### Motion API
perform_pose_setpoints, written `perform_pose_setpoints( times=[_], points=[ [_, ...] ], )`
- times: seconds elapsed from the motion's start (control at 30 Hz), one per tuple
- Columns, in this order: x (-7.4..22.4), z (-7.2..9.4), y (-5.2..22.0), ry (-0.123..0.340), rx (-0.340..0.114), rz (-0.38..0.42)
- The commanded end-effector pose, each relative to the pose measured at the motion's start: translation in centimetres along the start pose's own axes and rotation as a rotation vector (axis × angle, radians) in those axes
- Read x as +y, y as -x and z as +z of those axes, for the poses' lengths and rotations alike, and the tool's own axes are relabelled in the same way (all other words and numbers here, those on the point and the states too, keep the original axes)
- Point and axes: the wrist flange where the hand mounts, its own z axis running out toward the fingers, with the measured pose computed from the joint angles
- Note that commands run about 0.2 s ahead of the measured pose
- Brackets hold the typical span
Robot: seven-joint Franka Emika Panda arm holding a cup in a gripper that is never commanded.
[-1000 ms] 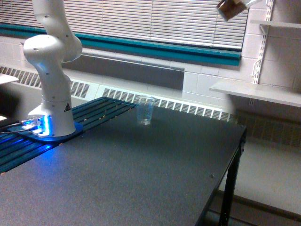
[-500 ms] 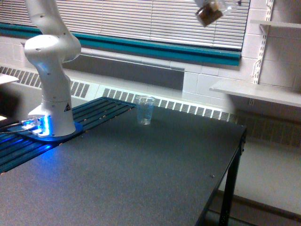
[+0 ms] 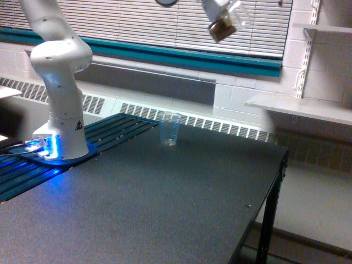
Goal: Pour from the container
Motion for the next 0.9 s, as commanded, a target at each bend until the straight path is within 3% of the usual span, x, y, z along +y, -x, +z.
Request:
perform_pose_setpoints(
  times=[0.03,0.37,0.9],
  points=[
    [-1.1,-0.5,3.4,0.003,-0.019,0.037],
    [-2.3,0.4,8.7,0.058,-0.032,0.031],
    [-6.5,0.7,13.6,0.103,-0.04,0.116]
  ],
)
